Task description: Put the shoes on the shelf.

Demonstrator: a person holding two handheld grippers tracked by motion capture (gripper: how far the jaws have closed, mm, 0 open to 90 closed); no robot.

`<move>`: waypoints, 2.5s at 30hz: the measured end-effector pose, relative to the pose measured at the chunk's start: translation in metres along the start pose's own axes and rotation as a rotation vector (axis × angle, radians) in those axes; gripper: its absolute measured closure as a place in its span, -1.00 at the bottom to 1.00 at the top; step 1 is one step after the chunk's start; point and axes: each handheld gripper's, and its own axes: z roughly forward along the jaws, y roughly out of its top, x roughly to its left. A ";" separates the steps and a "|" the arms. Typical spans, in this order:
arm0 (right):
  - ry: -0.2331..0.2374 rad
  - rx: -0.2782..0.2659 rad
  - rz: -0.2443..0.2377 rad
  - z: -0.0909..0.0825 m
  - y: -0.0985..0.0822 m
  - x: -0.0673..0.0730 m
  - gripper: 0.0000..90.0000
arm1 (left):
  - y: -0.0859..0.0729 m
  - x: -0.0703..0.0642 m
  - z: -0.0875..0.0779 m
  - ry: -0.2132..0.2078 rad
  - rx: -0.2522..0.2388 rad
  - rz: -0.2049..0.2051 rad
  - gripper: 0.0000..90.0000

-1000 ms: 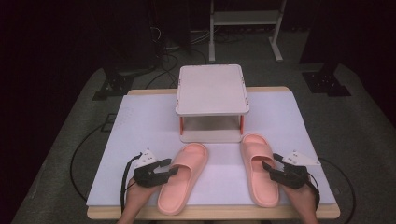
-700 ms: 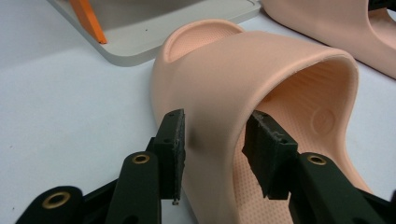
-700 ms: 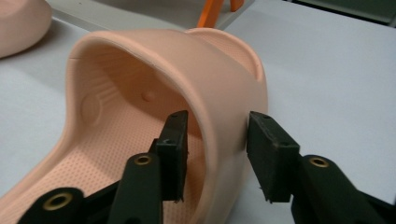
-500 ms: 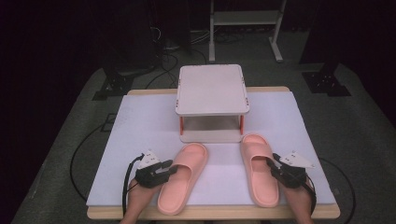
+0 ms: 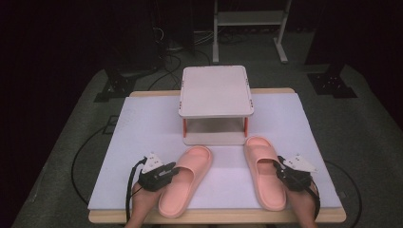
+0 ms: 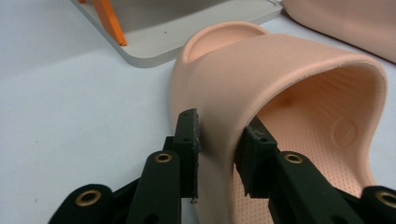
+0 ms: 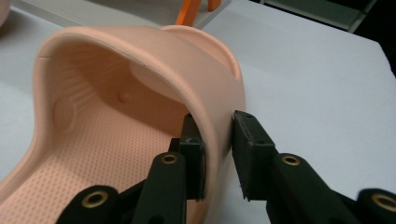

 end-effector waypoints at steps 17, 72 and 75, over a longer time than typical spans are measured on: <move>-0.034 0.007 0.007 0.000 -0.001 -0.004 0.84 | -0.003 0.002 0.000 0.048 -0.028 -0.020 0.77; -0.013 -0.111 0.063 -0.027 0.009 -0.007 0.86 | 0.009 0.005 -0.029 0.103 -0.194 -0.066 0.84; -0.016 -0.117 0.056 -0.029 0.011 -0.006 0.86 | 0.012 0.001 -0.032 0.100 -0.212 -0.064 0.84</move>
